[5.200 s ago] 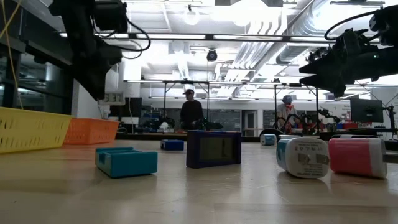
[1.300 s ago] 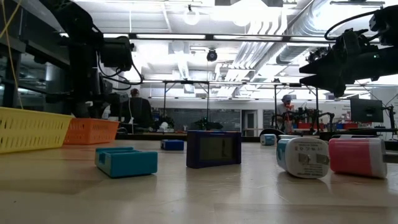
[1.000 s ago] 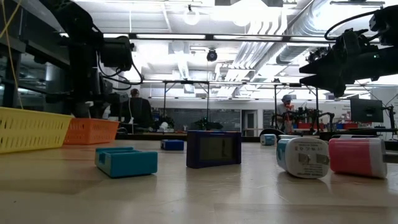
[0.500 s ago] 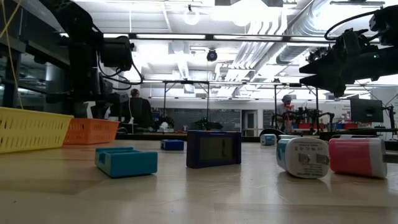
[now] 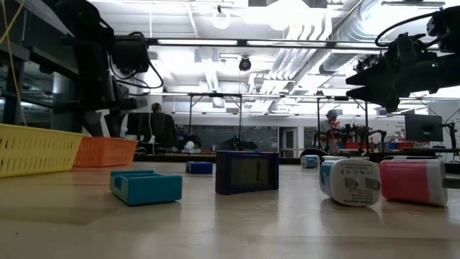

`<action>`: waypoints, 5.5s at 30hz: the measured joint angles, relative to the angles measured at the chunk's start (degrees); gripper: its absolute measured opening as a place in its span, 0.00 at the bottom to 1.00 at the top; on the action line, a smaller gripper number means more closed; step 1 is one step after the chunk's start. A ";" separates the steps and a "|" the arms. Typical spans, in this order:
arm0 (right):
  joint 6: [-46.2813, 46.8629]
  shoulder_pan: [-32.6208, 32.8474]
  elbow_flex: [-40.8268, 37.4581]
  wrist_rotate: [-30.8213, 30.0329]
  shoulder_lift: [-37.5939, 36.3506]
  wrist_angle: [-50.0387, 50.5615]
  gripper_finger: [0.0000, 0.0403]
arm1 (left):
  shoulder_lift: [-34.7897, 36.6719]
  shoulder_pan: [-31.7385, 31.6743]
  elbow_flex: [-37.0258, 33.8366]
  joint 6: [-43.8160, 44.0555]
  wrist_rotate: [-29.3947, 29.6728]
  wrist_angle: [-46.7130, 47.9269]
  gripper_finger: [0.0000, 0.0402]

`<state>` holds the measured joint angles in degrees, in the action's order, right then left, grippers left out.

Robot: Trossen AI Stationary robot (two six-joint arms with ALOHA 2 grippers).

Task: Pick & Place Office items
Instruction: Put the top dark blue timer into the orange basket

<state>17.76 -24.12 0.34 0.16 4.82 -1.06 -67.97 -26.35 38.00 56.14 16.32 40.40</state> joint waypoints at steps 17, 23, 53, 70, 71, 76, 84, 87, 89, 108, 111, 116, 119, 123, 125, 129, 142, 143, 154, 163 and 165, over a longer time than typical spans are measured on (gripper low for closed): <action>0.00 0.00 -0.02 0.00 0.00 0.00 0.54 | 9.31 0.02 0.00 -6.15 -0.02 1.61 0.37; 0.00 0.00 -0.01 0.00 0.00 0.00 0.54 | 11.30 0.63 0.00 -11.91 -0.10 -1.76 0.37; 0.00 0.00 0.00 0.02 0.00 0.00 0.54 | 11.87 11.74 0.07 -54.88 -8.78 -31.40 0.37; 0.00 0.00 0.00 0.00 0.02 0.00 0.54 | 4.92 11.85 3.34 -66.98 -16.14 -29.51 0.37; 0.00 0.00 0.00 0.00 0.01 0.00 0.54 | 3.86 11.85 4.29 -67.75 -16.79 -28.37 0.37; 0.00 0.00 0.00 0.00 0.02 0.00 0.54 | -1.32 12.18 9.58 -72.03 -20.97 -21.94 0.37; -0.01 0.00 -0.01 0.00 0.00 0.00 0.54 | -7.16 14.48 15.91 -84.25 -25.72 -12.97 0.37; 0.00 0.00 0.00 0.00 0.02 0.00 0.54 | -8.75 15.71 18.49 -88.11 -25.48 -10.33 0.37; 0.00 0.00 0.00 0.00 0.00 0.00 0.54 | -9.89 16.46 20.18 -90.22 -24.99 -8.24 0.37; 0.00 0.00 -0.02 0.00 0.02 0.00 0.54 | -27.42 18.67 30.08 -107.12 -20.48 -0.83 0.37; 0.00 0.00 0.00 0.00 0.02 0.00 0.54 | -28.56 18.75 30.08 -107.18 -20.43 -0.74 0.37; 0.00 0.00 0.00 0.00 0.02 0.00 0.54 | -28.63 18.75 30.08 -105.61 -20.80 -1.24 0.37; 0.00 0.00 0.00 0.00 0.02 0.00 0.54 | -28.28 18.26 30.09 -103.76 -24.46 -1.43 0.37; 0.00 0.00 0.00 0.00 0.01 0.00 0.54 | -28.26 16.81 30.13 -104.04 -28.17 -0.89 0.37; -0.01 0.00 -0.01 0.01 0.02 0.00 0.54 | -28.26 16.01 30.14 -104.08 -28.10 -0.76 0.37; -0.01 0.00 -0.02 0.00 0.02 0.00 0.54 | -28.26 14.69 31.85 -105.71 -25.54 0.50 0.37; 0.00 0.00 0.00 0.00 0.00 0.00 0.54 | -30.38 15.89 35.01 -114.90 -20.97 3.98 0.37; 0.00 0.00 0.00 0.02 0.00 0.04 0.54 | -31.20 15.91 35.45 -114.88 -21.56 3.90 0.37; 0.00 0.01 -0.01 0.02 0.41 0.00 0.54 | -38.60 16.24 39.84 -115.29 -24.28 4.39 0.37; 0.07 0.00 -0.02 0.00 0.37 -0.02 0.54 | -39.65 17.56 39.98 -109.48 -21.94 4.92 0.37; 0.09 0.00 -0.01 0.02 0.37 0.00 0.54 | -39.41 17.65 39.98 -106.78 -20.25 5.24 0.37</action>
<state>17.85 -24.12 0.33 0.19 5.19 -1.06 -107.37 -8.70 77.97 -50.65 -3.93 45.64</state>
